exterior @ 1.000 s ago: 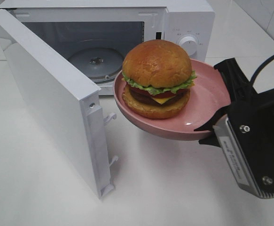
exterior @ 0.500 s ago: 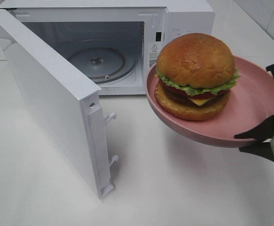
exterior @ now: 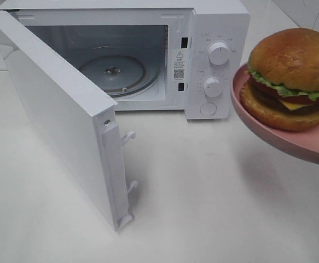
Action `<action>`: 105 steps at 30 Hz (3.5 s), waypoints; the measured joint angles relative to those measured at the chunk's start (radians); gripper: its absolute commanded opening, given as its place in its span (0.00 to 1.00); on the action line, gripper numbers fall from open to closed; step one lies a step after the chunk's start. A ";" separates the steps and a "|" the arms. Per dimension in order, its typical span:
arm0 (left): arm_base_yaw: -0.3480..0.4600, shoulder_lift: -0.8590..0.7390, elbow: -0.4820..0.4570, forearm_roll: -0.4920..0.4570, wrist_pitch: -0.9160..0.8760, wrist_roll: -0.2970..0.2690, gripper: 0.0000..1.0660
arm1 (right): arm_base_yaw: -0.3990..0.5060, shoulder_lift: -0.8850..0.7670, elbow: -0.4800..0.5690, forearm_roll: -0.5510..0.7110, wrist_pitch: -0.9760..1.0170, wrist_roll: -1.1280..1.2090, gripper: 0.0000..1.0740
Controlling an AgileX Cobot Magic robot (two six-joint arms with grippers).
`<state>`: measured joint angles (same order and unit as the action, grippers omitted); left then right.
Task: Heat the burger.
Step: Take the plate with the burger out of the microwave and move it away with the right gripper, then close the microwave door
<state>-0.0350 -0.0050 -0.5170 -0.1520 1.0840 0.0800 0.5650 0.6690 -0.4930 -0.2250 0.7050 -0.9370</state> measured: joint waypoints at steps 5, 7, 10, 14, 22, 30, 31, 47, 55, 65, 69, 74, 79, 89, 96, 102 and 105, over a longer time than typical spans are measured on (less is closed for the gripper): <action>0.000 0.000 0.000 0.000 0.000 0.000 0.94 | 0.000 0.000 0.022 -0.139 0.050 0.220 0.00; 0.000 0.000 0.000 0.000 0.000 0.000 0.94 | 0.000 0.000 0.027 -0.169 0.060 0.263 0.00; 0.000 0.000 0.000 0.000 0.000 0.000 0.94 | 0.000 0.000 0.056 -0.267 0.096 0.409 0.00; 0.000 0.000 0.000 0.000 0.000 0.000 0.94 | 0.000 0.000 0.083 -0.344 0.125 0.572 0.00; 0.000 0.000 0.000 0.000 0.000 0.000 0.94 | 0.000 0.007 0.086 -0.437 0.195 0.840 0.00; 0.000 0.000 0.000 0.000 0.000 0.000 0.94 | 0.000 0.105 0.086 -0.485 0.245 1.134 0.00; 0.000 0.000 0.000 0.000 0.000 0.000 0.94 | 0.000 0.121 0.086 -0.494 0.245 1.175 0.00; 0.000 0.000 0.000 0.000 0.000 0.000 0.94 | 0.000 0.411 0.047 -0.554 0.235 1.675 0.02; 0.000 0.000 0.000 0.000 0.000 0.000 0.94 | 0.000 0.605 0.034 -0.570 0.204 1.855 0.02; 0.000 0.000 0.000 0.000 0.000 0.000 0.94 | 0.000 0.840 0.032 -0.631 0.136 2.087 0.02; 0.000 0.000 0.000 0.000 0.000 0.000 0.94 | 0.000 0.892 0.032 -0.642 0.116 2.147 0.03; 0.000 0.000 0.000 0.000 0.000 0.000 0.94 | 0.000 0.975 0.031 -0.668 0.102 2.239 0.04; 0.000 0.000 0.000 0.000 0.000 0.000 0.94 | 0.000 1.051 0.025 -0.707 0.097 2.299 0.09; 0.000 0.000 0.000 0.000 0.000 0.000 0.94 | 0.000 1.111 -0.025 -0.741 0.097 2.323 0.34; 0.000 0.000 0.000 0.000 0.000 0.000 0.94 | 0.000 1.085 -0.030 -0.702 0.092 2.242 0.48; 0.000 0.000 0.000 0.000 0.000 0.000 0.94 | 0.000 0.994 -0.055 -0.638 0.094 2.100 0.48; 0.000 0.000 0.000 0.000 0.000 0.000 0.94 | 0.000 0.920 -0.075 -0.575 0.096 1.998 0.48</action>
<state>-0.0350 -0.0050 -0.5170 -0.1520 1.0840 0.0800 0.5650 1.5890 -0.5680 -0.8000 0.8010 1.0610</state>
